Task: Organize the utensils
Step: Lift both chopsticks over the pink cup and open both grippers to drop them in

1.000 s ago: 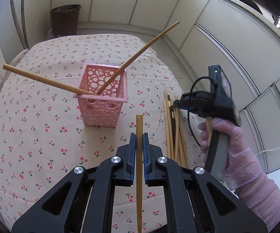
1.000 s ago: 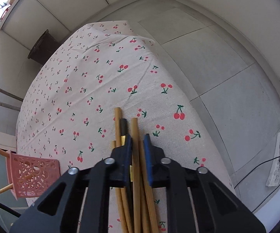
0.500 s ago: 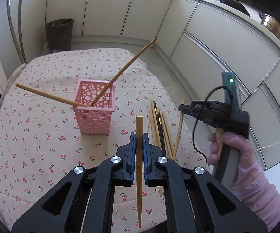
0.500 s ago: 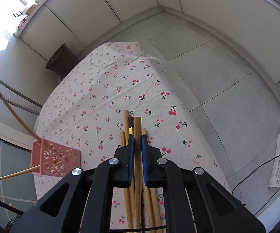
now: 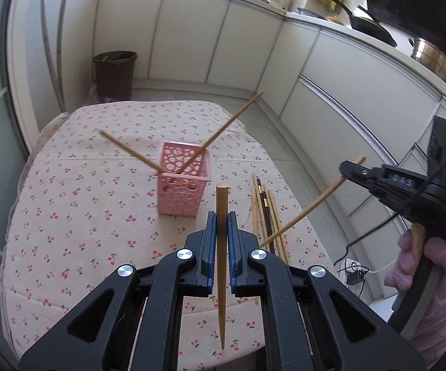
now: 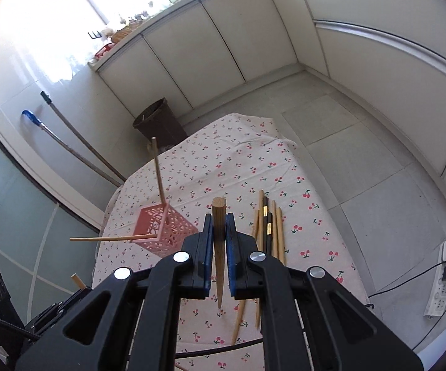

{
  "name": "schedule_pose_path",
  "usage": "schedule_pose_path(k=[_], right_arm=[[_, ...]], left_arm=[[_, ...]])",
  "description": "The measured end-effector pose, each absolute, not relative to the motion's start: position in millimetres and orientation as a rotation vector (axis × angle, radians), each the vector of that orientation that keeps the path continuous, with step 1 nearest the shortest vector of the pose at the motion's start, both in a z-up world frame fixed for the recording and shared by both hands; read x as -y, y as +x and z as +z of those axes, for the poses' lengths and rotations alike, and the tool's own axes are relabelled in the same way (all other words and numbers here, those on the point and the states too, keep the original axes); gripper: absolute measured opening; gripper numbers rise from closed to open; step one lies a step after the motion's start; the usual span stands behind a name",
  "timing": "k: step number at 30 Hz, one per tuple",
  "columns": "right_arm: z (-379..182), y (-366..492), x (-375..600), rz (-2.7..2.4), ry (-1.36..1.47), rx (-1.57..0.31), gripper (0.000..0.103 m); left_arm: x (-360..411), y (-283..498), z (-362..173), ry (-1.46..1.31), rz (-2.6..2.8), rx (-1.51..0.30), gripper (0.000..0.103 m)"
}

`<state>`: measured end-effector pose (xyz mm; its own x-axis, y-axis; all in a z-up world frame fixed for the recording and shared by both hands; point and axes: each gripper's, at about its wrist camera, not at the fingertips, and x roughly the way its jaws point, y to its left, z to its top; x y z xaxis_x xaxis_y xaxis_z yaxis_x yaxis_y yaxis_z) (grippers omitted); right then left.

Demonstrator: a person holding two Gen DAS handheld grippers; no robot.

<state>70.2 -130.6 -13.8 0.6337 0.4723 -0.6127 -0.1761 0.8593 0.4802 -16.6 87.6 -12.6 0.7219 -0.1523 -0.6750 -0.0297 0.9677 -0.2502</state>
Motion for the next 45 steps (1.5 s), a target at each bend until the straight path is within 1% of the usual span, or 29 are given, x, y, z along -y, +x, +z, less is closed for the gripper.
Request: schedule_pose_path(k=[4,8,15,19,26,31,36,40,45], right_arm=[[4.6,58.6,131.3,0.401,0.422,-0.749,0.008],[25.5,59.1,136.1,0.419,0.464,-0.701,0.008],[71.6,76.2,132.3,0.459,0.501,-0.602,0.008],[87.5,89.8,124.6,0.475,0.512,-0.567,0.008],[90.1,102.6,111.2,0.482,0.481,-0.543,0.008],[74.2,111.5,103.5,0.488,0.469,-0.593,0.008],[64.5,118.5,101.5,0.49,0.476,-0.626,0.008],[65.2,117.1,100.4,0.492,0.475,-0.623,0.008],[69.4,112.7,101.5,0.492,0.474,-0.611,0.008]], left_arm=[[-104.5,-30.2,-2.3,-0.289,-0.028,-0.726,0.006],[-117.4,-29.2,21.5,-0.313,-0.002,-0.664,0.006],[-138.9,1.1,87.7,-0.352,0.04,-0.49,0.006],[-146.9,20.3,106.9,-0.357,0.083,-0.414,0.006],[-153.2,55.2,103.0,-0.348,0.151,-0.372,0.006],[-152.5,72.3,87.9,-0.32,0.203,-0.343,0.006],[-151.9,92.9,71.0,-0.327,0.218,-0.368,0.006],[-149.7,99.8,60.0,-0.321,0.215,-0.396,0.008],[-146.6,90.3,62.9,-0.311,0.217,-0.389,0.013]])
